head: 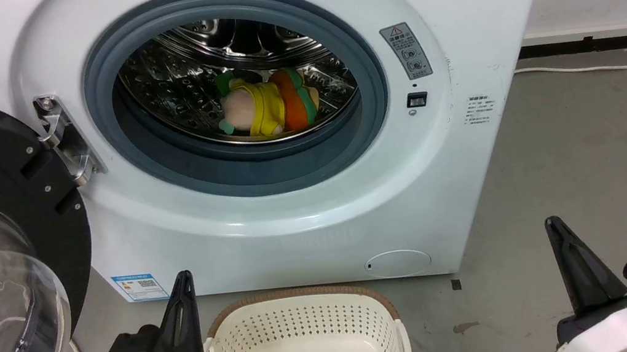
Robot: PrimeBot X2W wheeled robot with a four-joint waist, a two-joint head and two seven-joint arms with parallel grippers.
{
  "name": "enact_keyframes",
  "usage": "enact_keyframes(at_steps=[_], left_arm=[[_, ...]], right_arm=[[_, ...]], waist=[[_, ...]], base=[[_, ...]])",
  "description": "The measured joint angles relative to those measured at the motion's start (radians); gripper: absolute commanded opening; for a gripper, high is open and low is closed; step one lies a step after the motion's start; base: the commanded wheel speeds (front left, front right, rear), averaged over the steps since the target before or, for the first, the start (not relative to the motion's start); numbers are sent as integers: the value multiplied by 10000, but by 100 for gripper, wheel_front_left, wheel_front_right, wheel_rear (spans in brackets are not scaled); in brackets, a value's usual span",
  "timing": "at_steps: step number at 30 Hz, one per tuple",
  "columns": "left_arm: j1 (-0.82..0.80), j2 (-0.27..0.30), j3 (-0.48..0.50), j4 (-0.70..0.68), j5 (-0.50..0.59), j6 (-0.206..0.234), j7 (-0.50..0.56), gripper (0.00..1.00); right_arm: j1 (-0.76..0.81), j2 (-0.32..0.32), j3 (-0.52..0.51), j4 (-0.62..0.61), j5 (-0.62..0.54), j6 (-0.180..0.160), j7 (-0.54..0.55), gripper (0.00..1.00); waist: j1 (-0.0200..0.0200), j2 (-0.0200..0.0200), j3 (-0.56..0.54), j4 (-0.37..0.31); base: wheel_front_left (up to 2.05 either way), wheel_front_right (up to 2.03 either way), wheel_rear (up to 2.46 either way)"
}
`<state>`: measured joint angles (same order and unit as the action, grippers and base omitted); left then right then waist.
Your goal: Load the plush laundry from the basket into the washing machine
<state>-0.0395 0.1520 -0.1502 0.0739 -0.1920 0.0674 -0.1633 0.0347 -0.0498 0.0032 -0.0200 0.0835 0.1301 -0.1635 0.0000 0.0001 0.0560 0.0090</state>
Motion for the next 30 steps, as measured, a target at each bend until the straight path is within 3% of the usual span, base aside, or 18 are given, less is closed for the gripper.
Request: enact_keyframes(at_steps=[30], left_arm=[[105,-393,535,-236,698,-261,621,0]], right_arm=[[-81,0,-6,67,-259,0,616,0]], waist=[[0,0,-212,-34]], base=[[0,0,0]])
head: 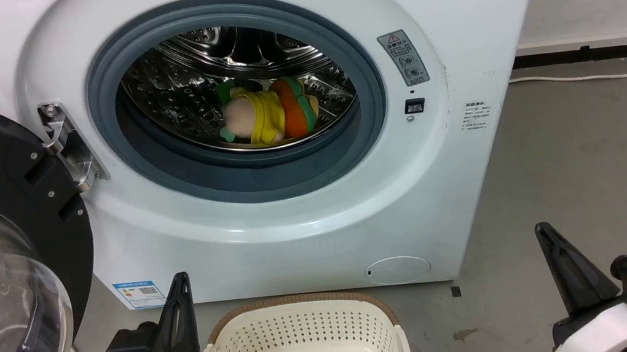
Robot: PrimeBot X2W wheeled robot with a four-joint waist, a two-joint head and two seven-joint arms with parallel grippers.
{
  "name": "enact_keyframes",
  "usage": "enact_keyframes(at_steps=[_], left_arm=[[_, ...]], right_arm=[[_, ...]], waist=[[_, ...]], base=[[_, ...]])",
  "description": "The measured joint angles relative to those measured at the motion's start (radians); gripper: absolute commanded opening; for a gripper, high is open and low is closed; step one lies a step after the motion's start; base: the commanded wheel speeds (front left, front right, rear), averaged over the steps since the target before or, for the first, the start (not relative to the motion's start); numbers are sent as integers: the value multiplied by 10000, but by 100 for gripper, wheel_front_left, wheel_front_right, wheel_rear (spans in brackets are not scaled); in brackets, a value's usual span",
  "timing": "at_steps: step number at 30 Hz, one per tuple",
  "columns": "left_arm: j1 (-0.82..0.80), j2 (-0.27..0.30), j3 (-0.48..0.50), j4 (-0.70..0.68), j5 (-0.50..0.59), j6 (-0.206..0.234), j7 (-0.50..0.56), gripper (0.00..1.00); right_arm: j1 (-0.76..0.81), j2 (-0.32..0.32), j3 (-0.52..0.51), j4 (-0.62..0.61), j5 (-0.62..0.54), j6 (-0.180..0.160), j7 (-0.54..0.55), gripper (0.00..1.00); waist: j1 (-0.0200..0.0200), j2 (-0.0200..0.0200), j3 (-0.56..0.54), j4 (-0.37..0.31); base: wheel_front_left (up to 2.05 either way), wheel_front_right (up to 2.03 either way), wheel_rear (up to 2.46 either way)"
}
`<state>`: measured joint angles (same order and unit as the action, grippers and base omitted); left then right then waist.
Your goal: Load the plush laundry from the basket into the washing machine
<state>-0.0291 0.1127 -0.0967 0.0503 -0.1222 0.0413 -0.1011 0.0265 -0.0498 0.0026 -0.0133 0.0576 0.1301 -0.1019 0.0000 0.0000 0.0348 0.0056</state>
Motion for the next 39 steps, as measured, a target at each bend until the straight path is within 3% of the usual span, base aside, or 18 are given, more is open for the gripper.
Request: enact_keyframes(at_steps=[39], left_arm=[[97,-453,771,-374,941,-311,817,0]], right_arm=[[-125,0,-6,69,-426,0,828,0]], waist=[[0,0,-289,-47]], base=[[0,0,0]])
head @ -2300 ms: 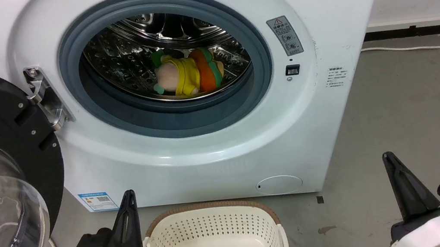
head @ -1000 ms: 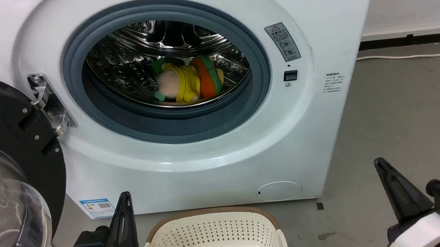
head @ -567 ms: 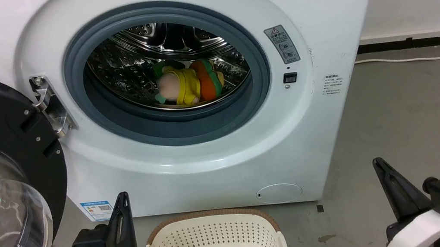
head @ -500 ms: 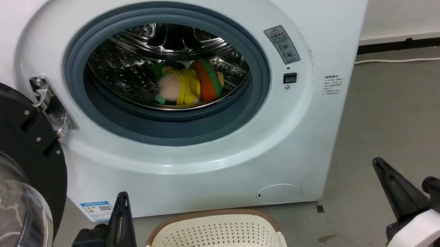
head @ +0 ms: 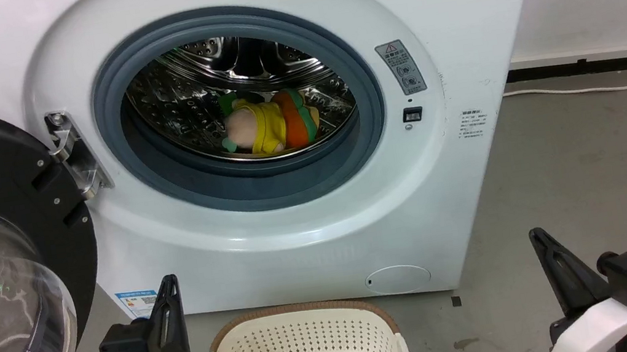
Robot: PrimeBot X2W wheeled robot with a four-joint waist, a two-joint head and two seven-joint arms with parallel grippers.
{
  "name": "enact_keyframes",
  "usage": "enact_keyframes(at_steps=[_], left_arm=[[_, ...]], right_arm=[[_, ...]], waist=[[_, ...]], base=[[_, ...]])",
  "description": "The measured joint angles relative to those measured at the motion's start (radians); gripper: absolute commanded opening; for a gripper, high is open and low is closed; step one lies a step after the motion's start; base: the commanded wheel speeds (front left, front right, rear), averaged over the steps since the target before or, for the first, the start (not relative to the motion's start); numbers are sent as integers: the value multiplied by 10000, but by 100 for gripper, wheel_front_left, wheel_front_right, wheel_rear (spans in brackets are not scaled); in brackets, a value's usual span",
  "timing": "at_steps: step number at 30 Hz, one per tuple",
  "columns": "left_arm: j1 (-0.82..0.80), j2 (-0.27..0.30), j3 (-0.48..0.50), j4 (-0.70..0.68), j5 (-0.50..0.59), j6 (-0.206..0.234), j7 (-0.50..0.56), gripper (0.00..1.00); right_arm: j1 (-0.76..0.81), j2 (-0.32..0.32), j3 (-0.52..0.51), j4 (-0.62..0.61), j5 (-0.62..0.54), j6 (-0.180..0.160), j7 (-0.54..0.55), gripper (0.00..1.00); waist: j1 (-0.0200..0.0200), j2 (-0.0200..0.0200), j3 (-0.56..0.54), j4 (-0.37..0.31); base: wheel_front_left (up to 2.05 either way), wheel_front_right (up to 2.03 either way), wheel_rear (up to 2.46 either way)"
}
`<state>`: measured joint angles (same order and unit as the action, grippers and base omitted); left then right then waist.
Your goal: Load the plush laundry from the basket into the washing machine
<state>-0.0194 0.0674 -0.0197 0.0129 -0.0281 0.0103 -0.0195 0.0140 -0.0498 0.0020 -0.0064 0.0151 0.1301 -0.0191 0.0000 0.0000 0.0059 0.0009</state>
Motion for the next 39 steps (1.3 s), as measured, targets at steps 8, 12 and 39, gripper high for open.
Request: enact_keyframes(at_steps=[8,12,39], left_arm=[[7,-151,117,-65,194,-54,157,0],[11,-161,165,-81,261,-59,192,0],[20,-173,192,-86,263,-61,192,0]], right_arm=[[-10,0,-2,21,-73,0,174,0],[-19,0,-2,29,-73,0,176,0],[-21,0,-2,36,-75,0,176,0]], waist=[[0,0,-57,-9],[0,0,-59,-9],[0,0,-59,-9]], base=[[0,0,0],[0,0,0],[0,0,0]])
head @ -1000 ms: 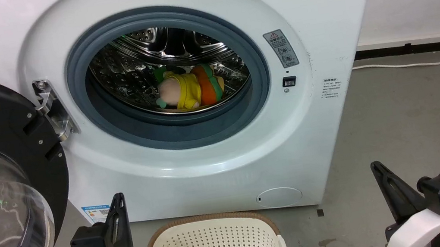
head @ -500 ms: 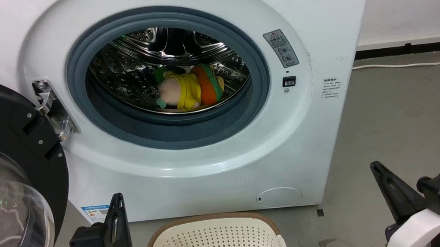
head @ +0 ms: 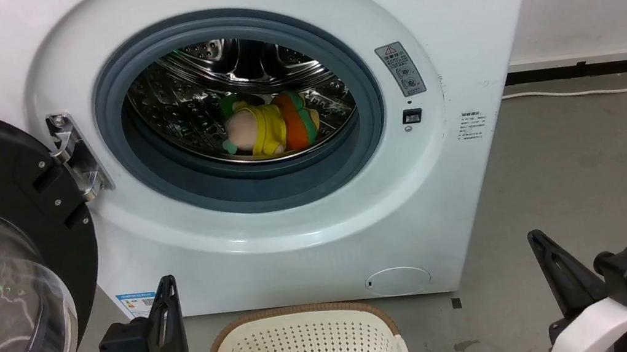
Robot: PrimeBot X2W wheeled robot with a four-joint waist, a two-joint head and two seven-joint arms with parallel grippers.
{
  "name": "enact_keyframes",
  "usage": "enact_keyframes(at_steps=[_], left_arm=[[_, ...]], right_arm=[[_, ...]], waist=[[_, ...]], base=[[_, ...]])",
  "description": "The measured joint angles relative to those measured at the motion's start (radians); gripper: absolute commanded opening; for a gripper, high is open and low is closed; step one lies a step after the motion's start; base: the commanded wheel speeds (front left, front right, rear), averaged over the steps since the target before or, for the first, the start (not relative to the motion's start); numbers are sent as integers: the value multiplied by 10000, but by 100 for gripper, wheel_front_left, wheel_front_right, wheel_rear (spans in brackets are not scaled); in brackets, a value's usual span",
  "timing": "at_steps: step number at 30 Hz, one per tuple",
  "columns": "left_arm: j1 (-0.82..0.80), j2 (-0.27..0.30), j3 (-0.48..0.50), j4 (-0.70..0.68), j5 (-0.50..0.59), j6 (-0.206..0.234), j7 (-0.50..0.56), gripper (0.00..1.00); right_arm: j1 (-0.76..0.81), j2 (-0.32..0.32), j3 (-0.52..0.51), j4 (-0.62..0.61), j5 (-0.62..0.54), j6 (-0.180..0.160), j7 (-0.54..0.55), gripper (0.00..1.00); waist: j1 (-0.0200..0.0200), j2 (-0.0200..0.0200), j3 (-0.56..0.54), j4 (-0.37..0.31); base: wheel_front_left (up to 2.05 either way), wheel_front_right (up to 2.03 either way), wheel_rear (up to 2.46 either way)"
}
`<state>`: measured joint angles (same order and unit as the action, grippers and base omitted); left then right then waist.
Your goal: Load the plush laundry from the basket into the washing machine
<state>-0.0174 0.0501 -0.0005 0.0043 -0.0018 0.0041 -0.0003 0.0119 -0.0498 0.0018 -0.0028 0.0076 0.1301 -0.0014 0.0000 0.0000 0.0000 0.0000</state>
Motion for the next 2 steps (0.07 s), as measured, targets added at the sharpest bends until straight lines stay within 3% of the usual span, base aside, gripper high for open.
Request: enact_keyframes(at_steps=[2], left_arm=[[1,0,2,0,0,0,0,0]], right_arm=[[0,0,0,0,0,0,0,0]], waist=[[0,-1,0,0]], base=[[0,0,0]])
